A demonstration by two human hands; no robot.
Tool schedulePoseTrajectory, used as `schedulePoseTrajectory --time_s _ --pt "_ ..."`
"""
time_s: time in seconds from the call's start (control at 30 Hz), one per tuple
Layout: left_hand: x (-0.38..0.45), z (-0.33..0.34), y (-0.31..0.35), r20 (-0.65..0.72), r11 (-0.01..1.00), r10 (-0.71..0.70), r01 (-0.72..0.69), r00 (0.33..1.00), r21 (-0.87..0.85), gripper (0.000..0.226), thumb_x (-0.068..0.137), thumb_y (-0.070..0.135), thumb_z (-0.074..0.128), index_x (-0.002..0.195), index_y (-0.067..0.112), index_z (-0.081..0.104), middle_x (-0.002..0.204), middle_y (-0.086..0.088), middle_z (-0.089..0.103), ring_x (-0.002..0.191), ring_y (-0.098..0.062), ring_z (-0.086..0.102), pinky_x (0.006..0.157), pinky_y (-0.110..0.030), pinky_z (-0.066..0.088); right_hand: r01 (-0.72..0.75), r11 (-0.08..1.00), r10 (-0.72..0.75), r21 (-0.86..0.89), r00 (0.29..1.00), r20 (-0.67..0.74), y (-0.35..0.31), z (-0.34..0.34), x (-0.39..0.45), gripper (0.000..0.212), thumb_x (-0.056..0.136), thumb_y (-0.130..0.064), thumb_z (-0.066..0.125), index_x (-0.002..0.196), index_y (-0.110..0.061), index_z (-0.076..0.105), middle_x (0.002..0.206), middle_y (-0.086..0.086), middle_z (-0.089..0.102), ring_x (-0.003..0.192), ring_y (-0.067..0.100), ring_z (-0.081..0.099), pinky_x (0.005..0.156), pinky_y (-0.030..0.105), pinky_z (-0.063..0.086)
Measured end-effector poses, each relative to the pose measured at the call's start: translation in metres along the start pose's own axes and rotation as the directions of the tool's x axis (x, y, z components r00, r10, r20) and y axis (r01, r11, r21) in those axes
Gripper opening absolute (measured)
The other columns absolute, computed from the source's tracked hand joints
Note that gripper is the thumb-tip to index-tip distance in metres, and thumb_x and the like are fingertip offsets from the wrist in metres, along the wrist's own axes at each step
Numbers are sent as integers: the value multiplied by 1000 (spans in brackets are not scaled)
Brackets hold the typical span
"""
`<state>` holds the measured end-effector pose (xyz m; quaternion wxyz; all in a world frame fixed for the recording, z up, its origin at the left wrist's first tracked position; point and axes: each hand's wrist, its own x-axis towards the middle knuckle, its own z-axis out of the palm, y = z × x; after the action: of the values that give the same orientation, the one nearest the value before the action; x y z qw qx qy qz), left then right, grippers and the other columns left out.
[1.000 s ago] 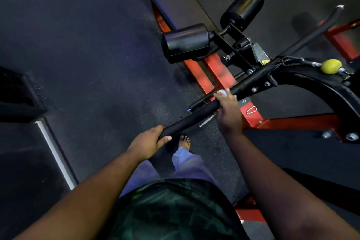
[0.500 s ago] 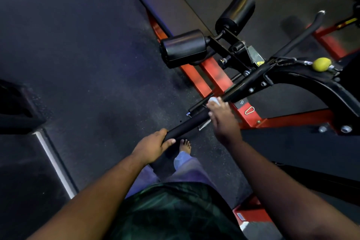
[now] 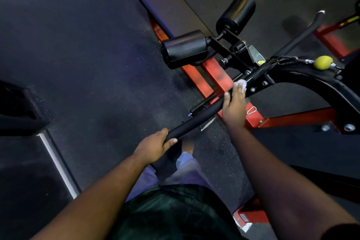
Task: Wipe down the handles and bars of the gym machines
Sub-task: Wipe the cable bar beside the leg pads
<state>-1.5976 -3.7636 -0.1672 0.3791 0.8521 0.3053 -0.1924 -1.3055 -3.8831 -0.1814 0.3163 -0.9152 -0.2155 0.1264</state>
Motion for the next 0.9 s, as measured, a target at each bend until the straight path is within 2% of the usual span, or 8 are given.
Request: schedulePoseTrajectory --time_s 0.17,0.3,0.4,0.5,0.63,0.73,0.8,0.9 --pt "-2 -1 -1 15 1000 9 -9 1000 -14 38 103 62 41 108 25 46 95 2 60 79 -15 59 73 -44 53 219 976 -219 7 972 84 -20 13 -107 53 105 -26 42 156 -10 38 165 8 29 156 22 17 125 41 17" --pt "0 -4 -1 28 1000 17 -16 999 -18 39 102 64 41 111 27 47 99 3 62 84 -16 61 77 -46 54 491 857 -450 -155 861 236 -15 -7 -107 45 103 -24 45 147 -18 51 153 1 50 147 28 35 119 52 28" --pt "0 -5 0 35 999 26 -25 999 -20 39 102 63 42 111 25 47 100 2 62 84 -17 61 77 -45 54 443 863 -387 -243 889 245 -3 -27 -49 39 102 -23 48 140 -24 57 149 -1 54 144 32 37 117 56 29" --pt "0 -7 -3 38 998 35 -33 999 -51 39 102 61 46 116 24 49 103 1 63 86 -17 62 77 -44 53 388 907 -333 -164 899 286 3 -30 -13 34 108 -27 43 137 -19 61 152 1 50 152 31 26 120 57 21" --pt "-4 -8 -18 72 993 39 -31 997 -112 40 101 58 52 125 26 52 109 3 64 91 -14 63 77 -36 52 350 932 -322 -95 919 227 -8 -15 -38 33 107 -18 47 134 -13 64 148 6 56 151 25 30 126 50 14" --pt "-11 -5 -29 85 986 50 -36 995 -161 40 101 50 58 132 26 51 116 3 64 95 -12 61 75 -30 46 389 918 -364 -81 905 222 -14 1 -77 39 102 -13 46 139 -12 59 151 6 52 151 22 30 125 51 17" --pt "-14 -2 -36 93 983 72 -55 993 -178 42 102 39 62 139 25 49 121 1 64 98 -14 62 78 -30 47 486 863 -441 -140 858 264 -20 17 -104 46 94 -8 53 139 -13 57 150 7 53 149 22 34 122 58 23" --pt "-15 -1 -42 92 978 111 -92 990 -188 47 99 24 66 142 22 49 127 -4 64 100 -16 63 83 -31 48 730 643 -629 -231 676 383 -27 45 -152 59 86 -5 62 142 -17 54 154 2 48 150 19 33 118 64 25"
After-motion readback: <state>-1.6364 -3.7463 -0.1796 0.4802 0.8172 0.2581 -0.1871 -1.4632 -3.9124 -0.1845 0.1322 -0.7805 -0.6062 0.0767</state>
